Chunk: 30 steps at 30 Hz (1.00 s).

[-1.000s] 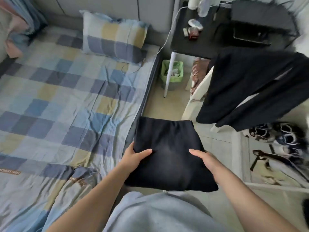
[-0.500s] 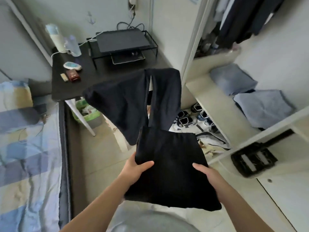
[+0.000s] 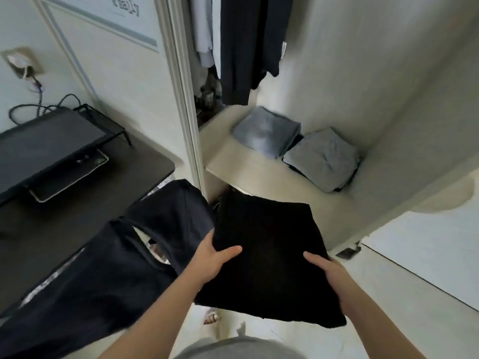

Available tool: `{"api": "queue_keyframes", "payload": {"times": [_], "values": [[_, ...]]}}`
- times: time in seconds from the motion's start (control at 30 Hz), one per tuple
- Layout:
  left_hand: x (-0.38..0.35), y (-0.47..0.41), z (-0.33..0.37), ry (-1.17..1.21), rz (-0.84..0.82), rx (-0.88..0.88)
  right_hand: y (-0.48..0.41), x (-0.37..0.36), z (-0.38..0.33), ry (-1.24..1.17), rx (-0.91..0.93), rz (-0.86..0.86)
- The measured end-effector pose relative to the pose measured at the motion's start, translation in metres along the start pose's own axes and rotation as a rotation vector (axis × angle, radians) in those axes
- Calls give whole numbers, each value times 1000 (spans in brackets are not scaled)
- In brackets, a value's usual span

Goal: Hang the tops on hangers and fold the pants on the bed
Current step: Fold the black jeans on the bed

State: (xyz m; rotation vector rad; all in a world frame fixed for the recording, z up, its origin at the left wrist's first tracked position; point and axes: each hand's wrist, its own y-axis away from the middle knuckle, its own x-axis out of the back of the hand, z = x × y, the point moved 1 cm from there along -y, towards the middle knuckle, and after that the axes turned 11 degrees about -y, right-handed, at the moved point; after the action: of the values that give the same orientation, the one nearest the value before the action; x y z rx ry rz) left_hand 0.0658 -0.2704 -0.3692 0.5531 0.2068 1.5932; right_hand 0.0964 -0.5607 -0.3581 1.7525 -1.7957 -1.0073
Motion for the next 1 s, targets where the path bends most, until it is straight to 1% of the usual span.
{"api": "queue_keyframes", "payload": {"times": [0.13, 0.3, 0.47, 0.67, 0.77, 1.0], "values": [[28, -55, 36, -29, -72, -34, -16, -36, -27, -72, 87, 52], [35, -116, 61, -23, -93, 16, -42, -58, -56, -85, 154, 122], [26, -176, 85, -60, -31, 32, -80, -68, -92, -93, 262, 122], [1, -242, 117, -102, 57, 25, -141, -64, -130, -127, 360, 146], [-11, -272, 129, -135, 112, 11, -169, -65, -143, -160, 379, 164], [-32, -336, 158, -253, 124, -45, -222, -77, -174, -233, 406, 221]]}}
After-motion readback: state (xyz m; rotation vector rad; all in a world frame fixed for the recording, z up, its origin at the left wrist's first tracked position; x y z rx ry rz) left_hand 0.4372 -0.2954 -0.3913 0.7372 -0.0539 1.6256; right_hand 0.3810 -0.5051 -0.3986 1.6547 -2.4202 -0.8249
